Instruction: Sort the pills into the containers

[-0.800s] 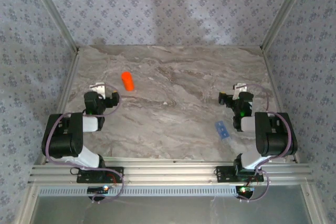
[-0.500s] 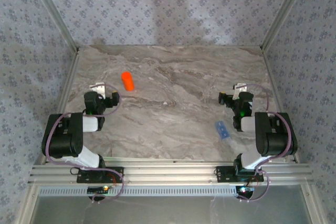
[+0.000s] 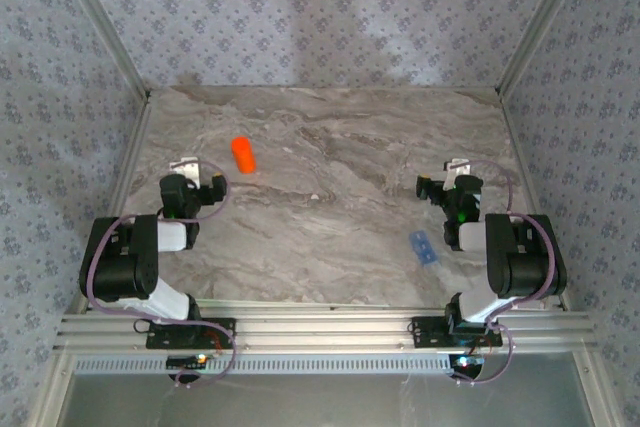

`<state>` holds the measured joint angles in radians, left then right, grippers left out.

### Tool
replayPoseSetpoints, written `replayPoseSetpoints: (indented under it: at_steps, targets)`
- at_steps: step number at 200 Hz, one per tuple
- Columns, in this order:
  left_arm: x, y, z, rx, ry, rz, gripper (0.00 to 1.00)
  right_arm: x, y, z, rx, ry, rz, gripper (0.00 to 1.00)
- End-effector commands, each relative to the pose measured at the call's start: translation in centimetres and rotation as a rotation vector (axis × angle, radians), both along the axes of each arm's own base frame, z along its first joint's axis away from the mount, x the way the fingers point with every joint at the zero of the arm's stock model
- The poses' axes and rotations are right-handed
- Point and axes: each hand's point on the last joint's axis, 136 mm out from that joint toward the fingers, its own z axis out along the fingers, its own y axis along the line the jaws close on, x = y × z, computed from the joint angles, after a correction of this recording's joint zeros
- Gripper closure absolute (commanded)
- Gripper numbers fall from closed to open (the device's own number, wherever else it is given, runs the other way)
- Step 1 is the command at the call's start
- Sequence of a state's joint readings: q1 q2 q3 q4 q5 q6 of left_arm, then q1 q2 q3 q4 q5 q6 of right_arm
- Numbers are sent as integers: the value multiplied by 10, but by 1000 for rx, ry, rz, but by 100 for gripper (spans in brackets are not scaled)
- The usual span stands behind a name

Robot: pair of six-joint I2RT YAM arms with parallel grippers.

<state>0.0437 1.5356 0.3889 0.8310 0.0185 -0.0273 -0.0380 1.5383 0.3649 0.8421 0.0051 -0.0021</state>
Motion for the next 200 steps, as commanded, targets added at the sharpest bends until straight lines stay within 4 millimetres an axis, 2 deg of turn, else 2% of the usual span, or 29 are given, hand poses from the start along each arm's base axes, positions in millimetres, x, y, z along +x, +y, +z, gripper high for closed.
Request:
replayPoseSetpoints:
  at_steps: [1, 99, 116, 170, 186, 200]
  targets:
    - [3, 5, 7, -34, -33, 13, 0, 6, -1, 10, -14, -27, 15, 0]
    - [4, 4, 7, -26, -30, 13, 1, 6, 1, 10, -8, -25, 23, 0]
    - [3, 5, 9, -29, -35, 18, 1, 5, 1, 15, -8, -34, 26, 0]
    - [-7, 20, 34, -26, -39, 117, 1, -2, -20, 40, 2, -25, -104, 0]
    - [-12, 26, 46, -35, -36, 158, 1, -4, -26, 49, 77, 40, -154, 0]
    - [-17, 28, 53, -50, -34, 181, 1, -10, -36, 55, 201, 96, -267, 0]
